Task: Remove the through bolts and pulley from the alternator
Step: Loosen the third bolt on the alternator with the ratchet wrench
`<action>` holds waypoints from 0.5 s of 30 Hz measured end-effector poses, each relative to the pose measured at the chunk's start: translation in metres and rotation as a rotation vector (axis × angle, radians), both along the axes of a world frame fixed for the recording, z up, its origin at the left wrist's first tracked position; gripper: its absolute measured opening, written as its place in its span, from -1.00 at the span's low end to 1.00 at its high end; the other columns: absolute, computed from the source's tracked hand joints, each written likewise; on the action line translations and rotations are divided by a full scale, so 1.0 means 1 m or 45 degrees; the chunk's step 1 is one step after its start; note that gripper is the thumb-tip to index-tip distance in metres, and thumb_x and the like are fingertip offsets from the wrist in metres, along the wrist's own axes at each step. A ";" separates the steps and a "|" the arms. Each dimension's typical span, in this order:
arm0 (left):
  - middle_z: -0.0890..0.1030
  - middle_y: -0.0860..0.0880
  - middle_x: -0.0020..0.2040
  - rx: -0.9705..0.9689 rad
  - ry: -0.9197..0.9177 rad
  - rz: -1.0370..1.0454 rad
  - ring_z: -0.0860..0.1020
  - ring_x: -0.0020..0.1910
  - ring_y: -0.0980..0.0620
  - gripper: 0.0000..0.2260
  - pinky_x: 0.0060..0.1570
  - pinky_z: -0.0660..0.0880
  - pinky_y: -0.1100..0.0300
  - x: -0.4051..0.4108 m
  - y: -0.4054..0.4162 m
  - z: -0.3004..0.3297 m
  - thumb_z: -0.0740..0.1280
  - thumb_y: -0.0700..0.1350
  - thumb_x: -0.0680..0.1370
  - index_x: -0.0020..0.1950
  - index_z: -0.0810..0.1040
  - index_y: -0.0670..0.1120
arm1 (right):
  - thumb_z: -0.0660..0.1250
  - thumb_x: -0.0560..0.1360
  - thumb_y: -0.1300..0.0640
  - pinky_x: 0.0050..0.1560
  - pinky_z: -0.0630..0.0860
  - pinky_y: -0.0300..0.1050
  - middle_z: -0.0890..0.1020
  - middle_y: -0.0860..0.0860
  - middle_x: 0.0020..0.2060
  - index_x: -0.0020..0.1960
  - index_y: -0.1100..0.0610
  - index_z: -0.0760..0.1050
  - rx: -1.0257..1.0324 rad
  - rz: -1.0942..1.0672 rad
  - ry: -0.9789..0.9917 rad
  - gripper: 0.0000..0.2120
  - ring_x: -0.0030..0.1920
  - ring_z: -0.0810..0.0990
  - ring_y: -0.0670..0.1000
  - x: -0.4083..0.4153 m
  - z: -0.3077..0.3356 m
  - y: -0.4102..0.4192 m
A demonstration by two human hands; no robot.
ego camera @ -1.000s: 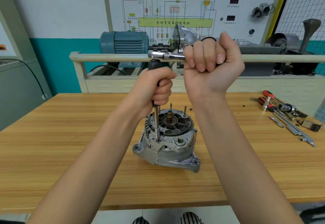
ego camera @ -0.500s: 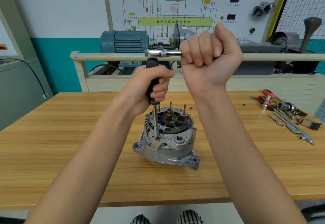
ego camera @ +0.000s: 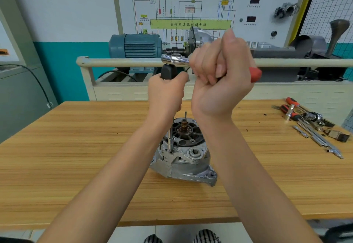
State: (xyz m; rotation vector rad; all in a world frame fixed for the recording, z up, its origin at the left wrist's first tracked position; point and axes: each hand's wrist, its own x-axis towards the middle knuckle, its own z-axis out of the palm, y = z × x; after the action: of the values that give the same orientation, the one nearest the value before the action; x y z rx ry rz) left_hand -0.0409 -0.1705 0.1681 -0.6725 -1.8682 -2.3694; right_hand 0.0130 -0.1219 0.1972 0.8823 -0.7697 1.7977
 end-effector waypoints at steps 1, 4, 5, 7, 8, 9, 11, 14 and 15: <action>0.18 0.05 -0.55 -0.009 0.011 -0.020 0.10 -0.58 0.08 -0.65 -0.56 0.08 0.29 0.000 -0.001 -0.001 0.28 -0.31 0.47 -0.40 0.21 -0.04 | 0.08 0.47 0.34 -0.47 0.08 -0.16 0.24 -0.05 -0.67 -0.43 0.04 0.28 0.019 -0.004 0.012 -0.65 -0.62 0.16 -0.09 0.001 0.000 -0.001; 0.19 0.06 -0.58 -0.082 0.028 -0.234 0.10 -0.60 0.09 -0.64 -0.57 0.09 0.30 -0.003 -0.014 0.001 0.29 -0.32 0.46 -0.42 0.22 -0.04 | 0.08 0.51 0.30 -0.48 0.10 -0.16 0.22 -0.06 -0.69 -0.59 0.09 0.23 0.030 0.230 -0.127 -0.51 -0.63 0.14 -0.09 0.000 0.006 0.014; 0.20 0.06 -0.59 -0.107 0.042 -0.366 0.12 -0.61 0.09 -0.63 -0.57 0.12 0.30 -0.006 -0.019 0.002 0.30 -0.32 0.46 -0.44 0.24 -0.05 | 0.07 0.53 0.28 -0.50 0.12 -0.18 0.20 -0.06 -0.70 -0.62 0.09 0.22 -0.002 0.351 -0.210 -0.47 -0.63 0.12 -0.08 -0.001 0.009 0.021; 0.23 0.05 -0.60 -0.130 0.065 -0.657 0.15 -0.63 0.10 -0.65 -0.57 0.16 0.31 -0.011 -0.029 0.005 0.30 -0.28 0.44 -0.49 0.28 -0.05 | 0.05 0.54 0.23 -0.53 0.12 -0.23 0.18 -0.05 -0.71 -0.63 0.09 0.21 -0.138 0.641 -0.344 -0.46 -0.66 0.12 -0.08 -0.006 0.014 0.035; 0.23 0.05 -0.61 -0.125 0.062 -0.785 0.16 -0.65 0.12 -0.67 -0.58 0.17 0.32 -0.013 -0.031 0.006 0.28 -0.26 0.43 -0.51 0.30 -0.05 | 0.05 0.54 0.21 -0.53 0.11 -0.24 0.17 -0.05 -0.71 -0.63 0.09 0.20 -0.222 0.779 -0.382 -0.46 -0.67 0.13 -0.07 -0.010 0.014 0.040; 0.23 0.06 -0.63 -0.113 0.050 -0.886 0.15 -0.66 0.13 -0.67 -0.59 0.16 0.34 -0.013 -0.031 0.006 0.26 -0.26 0.42 -0.52 0.30 -0.05 | 0.05 0.55 0.19 -0.53 0.09 -0.25 0.17 -0.05 -0.72 -0.63 0.10 0.19 -0.298 0.894 -0.397 -0.45 -0.68 0.14 -0.07 -0.013 0.014 0.043; 0.21 0.07 -0.65 -0.090 0.016 -0.975 0.13 -0.69 0.17 -0.67 -0.62 0.11 0.38 -0.013 -0.028 0.006 0.24 -0.28 0.41 -0.53 0.28 -0.05 | 0.04 0.58 0.17 -0.53 0.08 -0.26 0.17 -0.04 -0.72 -0.63 0.10 0.18 -0.398 0.999 -0.380 -0.43 -0.70 0.14 -0.06 -0.016 0.011 0.047; 0.18 0.08 -0.64 -0.096 -0.022 -0.778 0.09 -0.68 0.16 -0.61 -0.62 0.05 0.37 -0.012 -0.021 0.005 0.25 -0.29 0.45 -0.52 0.24 -0.03 | 0.03 0.58 0.20 -0.56 0.11 -0.25 0.17 -0.05 -0.71 -0.62 0.09 0.19 -0.391 0.861 -0.348 -0.43 -0.68 0.13 -0.07 -0.014 0.009 0.044; 0.18 0.08 -0.62 -0.099 -0.018 -0.626 0.08 -0.67 0.14 -0.60 -0.61 0.06 0.37 -0.011 -0.017 0.004 0.25 -0.31 0.48 -0.49 0.22 -0.03 | 0.02 0.58 0.21 -0.56 0.12 -0.24 0.17 -0.05 -0.71 -0.62 0.08 0.19 -0.349 0.766 -0.333 -0.43 -0.67 0.13 -0.07 -0.012 0.008 0.041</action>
State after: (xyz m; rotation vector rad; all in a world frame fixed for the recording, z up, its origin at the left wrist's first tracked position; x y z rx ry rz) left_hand -0.0519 -0.1878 0.1725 -1.2537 -1.9944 -2.5787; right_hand 0.0013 -0.0808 0.2057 0.7481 -0.4142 2.5171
